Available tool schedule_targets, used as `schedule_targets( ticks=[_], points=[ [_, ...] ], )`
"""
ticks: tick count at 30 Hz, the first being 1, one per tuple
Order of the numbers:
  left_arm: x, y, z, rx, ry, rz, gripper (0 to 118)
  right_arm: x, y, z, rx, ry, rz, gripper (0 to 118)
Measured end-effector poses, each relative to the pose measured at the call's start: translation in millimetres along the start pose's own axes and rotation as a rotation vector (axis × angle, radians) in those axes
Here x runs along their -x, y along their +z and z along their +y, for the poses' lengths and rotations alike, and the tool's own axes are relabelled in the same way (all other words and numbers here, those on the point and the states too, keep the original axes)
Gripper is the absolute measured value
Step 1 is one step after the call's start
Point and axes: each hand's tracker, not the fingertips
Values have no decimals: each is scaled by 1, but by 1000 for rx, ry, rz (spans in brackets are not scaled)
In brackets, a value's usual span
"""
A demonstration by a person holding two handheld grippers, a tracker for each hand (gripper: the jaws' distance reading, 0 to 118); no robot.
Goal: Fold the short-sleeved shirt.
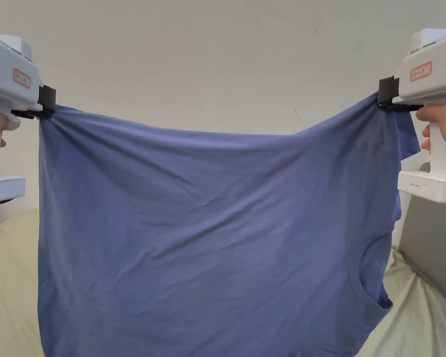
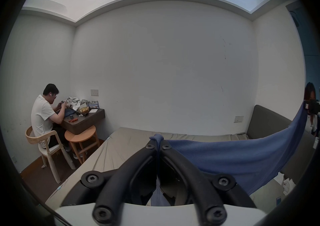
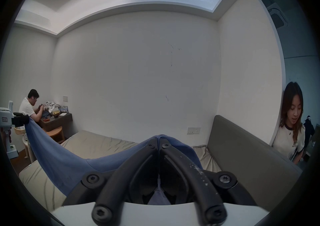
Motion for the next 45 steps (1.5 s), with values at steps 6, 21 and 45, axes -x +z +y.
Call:
schedule_targets(
  ticks=[6,21,45],
  points=[
    [-4,-19,2,3,1,13,1,1,-18,3,-8,4,-23,1],
    [-1,-65,-38,83,11,-10,1,1,-41,-33,54,26,-32,1],
    [44,132,-317,281,-43,-225,1,6,154,-328,298,30,242,1]
  ],
)
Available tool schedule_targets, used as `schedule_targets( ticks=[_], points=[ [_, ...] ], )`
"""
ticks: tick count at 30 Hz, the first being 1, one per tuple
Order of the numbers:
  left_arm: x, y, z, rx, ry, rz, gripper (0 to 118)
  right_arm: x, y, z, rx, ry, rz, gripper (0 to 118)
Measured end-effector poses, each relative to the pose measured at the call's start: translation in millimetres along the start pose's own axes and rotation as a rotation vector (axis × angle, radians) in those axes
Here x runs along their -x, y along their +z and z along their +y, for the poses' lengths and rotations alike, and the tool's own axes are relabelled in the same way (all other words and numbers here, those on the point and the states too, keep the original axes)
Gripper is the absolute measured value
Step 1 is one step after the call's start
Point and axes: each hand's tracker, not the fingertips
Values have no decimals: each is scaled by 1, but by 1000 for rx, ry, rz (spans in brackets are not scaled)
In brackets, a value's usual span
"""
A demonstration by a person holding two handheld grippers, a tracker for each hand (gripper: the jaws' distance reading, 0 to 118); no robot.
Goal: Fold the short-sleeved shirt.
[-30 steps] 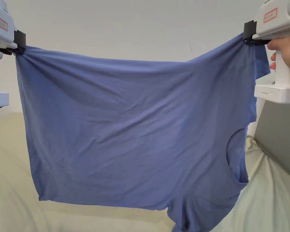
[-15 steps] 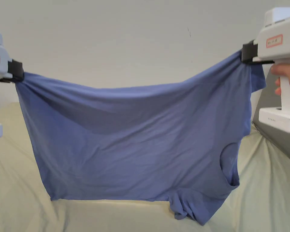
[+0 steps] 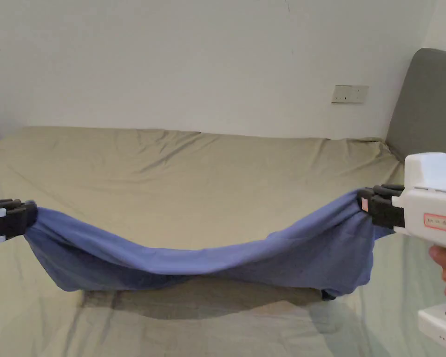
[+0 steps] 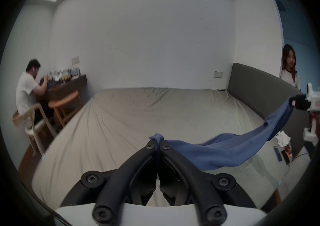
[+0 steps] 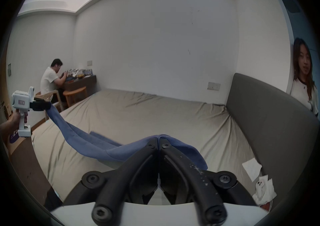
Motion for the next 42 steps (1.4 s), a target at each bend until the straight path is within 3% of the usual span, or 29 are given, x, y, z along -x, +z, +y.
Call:
schedule_targets(
  ticks=[2,7,13,15,18,23,26,32,35,38,42],
  points=[
    [2,9,-39,15,1,13,1,3,13,-40,32,-33,27,1],
    [5,38,-116,75,67,-22,1,21,44,-122,122,16,51,1],
    [1,65,-173,114,85,-24,1,38,73,-192,193,-19,48,1],
    [5,75,-181,104,143,-24,1,40,86,-204,197,-16,32,1],
    [7,87,-192,117,128,-18,1,36,101,-219,202,-82,19,1],
    [13,105,-200,130,157,-22,1,31,121,-232,219,-99,7,1],
    [6,99,-217,173,75,0,1,33,108,-250,274,-86,7,1],
    [3,81,-253,259,124,6,1,39,82,-282,362,-110,27,1],
    [7,81,-268,291,117,21,1,39,81,-295,403,-84,7,1],
    [11,81,-277,320,123,22,1,36,81,-309,457,-137,30,1],
    [9,74,-285,349,112,7,2,38,74,-321,490,-135,19,2]
  ],
)
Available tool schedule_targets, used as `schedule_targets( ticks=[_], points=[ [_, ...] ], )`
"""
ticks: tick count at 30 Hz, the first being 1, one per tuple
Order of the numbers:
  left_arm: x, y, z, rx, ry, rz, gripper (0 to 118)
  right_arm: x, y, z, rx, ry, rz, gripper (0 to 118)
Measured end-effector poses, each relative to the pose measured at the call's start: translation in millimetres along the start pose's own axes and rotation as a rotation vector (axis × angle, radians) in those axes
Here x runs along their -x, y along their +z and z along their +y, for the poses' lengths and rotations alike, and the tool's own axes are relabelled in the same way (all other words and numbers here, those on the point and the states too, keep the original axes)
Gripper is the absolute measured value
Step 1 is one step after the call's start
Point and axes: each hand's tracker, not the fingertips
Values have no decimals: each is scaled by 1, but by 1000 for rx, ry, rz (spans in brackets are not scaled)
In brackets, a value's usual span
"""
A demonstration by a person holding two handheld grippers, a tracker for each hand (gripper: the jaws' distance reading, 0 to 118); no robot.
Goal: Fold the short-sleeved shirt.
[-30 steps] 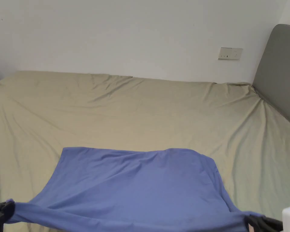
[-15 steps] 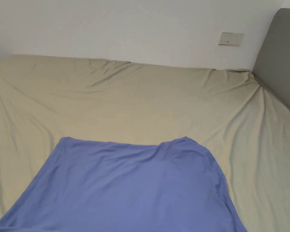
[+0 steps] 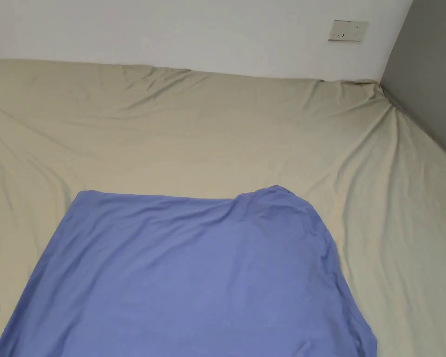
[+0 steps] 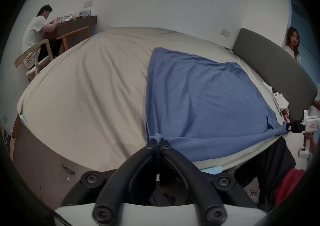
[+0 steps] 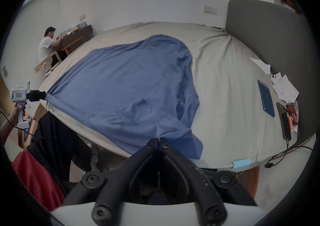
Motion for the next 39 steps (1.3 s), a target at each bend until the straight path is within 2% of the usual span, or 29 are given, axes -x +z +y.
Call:
schedule_targets(
  ticks=[1,2,3,4,5,6,8,10,11,12,13,14,15,16,17,18,20,21,24,26,29,30,31,32,33,35,39],
  points=[
    [2,-2,0,3,12,-8,8,-1,-3,-1,0,-18,-8,5],
    [3,-1,2,2,46,-32,23,-2,-2,1,-7,-39,-45,16],
    [2,1,5,-6,77,-41,62,-3,1,5,-14,-68,-74,44],
    [0,6,9,-26,108,-67,90,-4,9,8,-74,-84,-70,71],
    [-3,18,14,-82,123,-97,112,-4,20,11,-145,-88,-59,92],
    [-6,29,20,-125,125,-117,118,-3,31,13,-202,-101,-56,110],
    [-22,52,26,-194,79,-76,116,6,59,20,-297,-99,-109,110],
    [-38,74,27,-288,2,-45,116,22,88,18,-451,-22,-161,110],
    [-46,84,27,-321,-11,-43,115,30,97,17,-474,6,-178,110],
    [-55,95,25,-357,-12,-52,111,37,107,15,-491,9,-187,108],
    [-62,105,24,-385,5,-72,100,44,113,12,-493,4,-175,100],
    [-68,112,23,-389,18,-92,79,50,118,8,-500,1,-164,81],
    [-75,114,21,-385,20,-81,38,56,120,6,-505,-14,-171,28],
    [-84,115,18,-394,28,-34,8,62,122,2,-516,-35,-203,2],
    [-88,117,14,-412,10,-14,0,65,123,3,-506,-41,-179,0],
    [-91,120,11,-410,-4,-24,0,67,123,3,-484,-51,-115,0],
    [-106,122,5,-422,-63,1,0,76,124,-1,-488,-48,-170,0],
    [-108,123,4,-427,-81,29,0,73,122,2,-451,-50,-156,0],
    [-105,121,1,-415,-55,-31,0,68,114,2,-419,-64,-142,0],
    [-102,117,0,-391,-57,-47,0,58,99,7,-316,-74,-132,1],
    [-103,113,-4,-377,-55,-66,0,38,67,8,-150,-135,-124,6],
    [-104,112,-5,-375,-60,-72,0,32,55,7,-80,-176,-134,34],
    [-105,111,-7,-373,-64,-70,0,27,41,4,-6,-207,-131,69],
    [-106,110,-8,-370,-69,-75,0,23,32,0,-4,-190,-85,99],
    [-106,109,-9,-369,-70,-79,0,19,23,-3,-15,-195,-47,113],
    [-103,109,-11,-366,-59,-79,0,18,6,-4,55,-187,-29,103],
    [-102,110,-12,-363,-47,-70,0,21,-14,-3,76,-164,-63,99]
  ],
)
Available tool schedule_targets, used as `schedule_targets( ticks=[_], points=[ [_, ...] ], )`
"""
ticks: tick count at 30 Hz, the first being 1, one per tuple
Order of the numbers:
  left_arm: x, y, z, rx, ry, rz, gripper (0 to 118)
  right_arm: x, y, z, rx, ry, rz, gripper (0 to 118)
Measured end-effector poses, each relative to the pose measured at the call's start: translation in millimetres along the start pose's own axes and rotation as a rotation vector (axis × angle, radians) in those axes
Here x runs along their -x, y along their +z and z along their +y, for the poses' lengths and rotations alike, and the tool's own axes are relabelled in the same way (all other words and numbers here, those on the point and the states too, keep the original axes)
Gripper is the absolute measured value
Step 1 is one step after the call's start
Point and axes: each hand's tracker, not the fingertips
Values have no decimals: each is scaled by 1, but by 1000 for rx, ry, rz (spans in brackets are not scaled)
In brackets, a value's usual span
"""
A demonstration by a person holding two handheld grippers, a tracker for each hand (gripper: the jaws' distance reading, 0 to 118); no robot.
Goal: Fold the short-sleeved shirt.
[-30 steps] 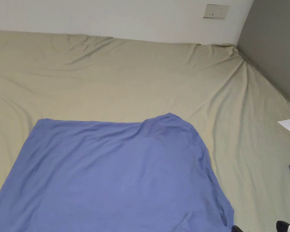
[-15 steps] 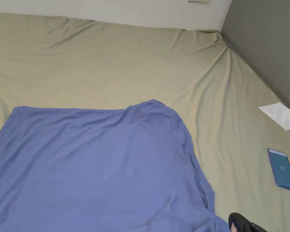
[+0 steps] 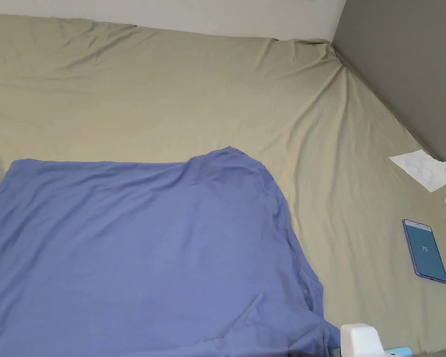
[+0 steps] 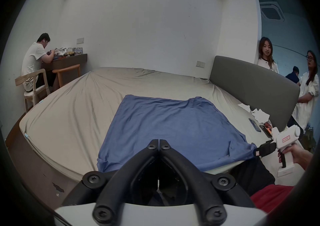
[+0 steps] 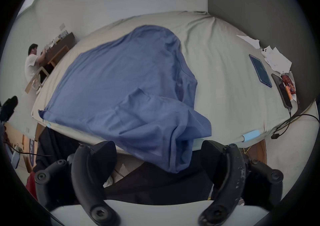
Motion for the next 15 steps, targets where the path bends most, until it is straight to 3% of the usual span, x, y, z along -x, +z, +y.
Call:
schedule_targets(
  ticks=[2,4,5,6,9,10,11,12,13,15],
  points=[
    [0,1,3,-2,18,5,0,-1,-8,3,44,-12,12,82],
    [3,1,2,0,29,11,0,-3,-11,3,34,-48,32,32],
    [4,1,3,2,29,16,0,-3,-9,3,21,-69,67,14],
    [5,0,3,6,27,20,0,-2,-7,5,12,-86,88,6],
    [15,-4,4,10,43,30,5,1,-1,10,2,-58,65,3],
    [23,-9,3,14,57,43,18,4,5,12,-30,-35,71,3],
    [33,-15,2,26,66,59,41,5,9,13,-47,-30,73,3],
    [45,-22,0,81,74,87,75,6,13,15,-50,-28,77,3],
    [58,-30,-2,117,76,121,88,6,16,17,-53,-27,82,3],
    [83,-45,-11,160,45,188,91,9,19,20,-60,-17,92,3]
  ],
)
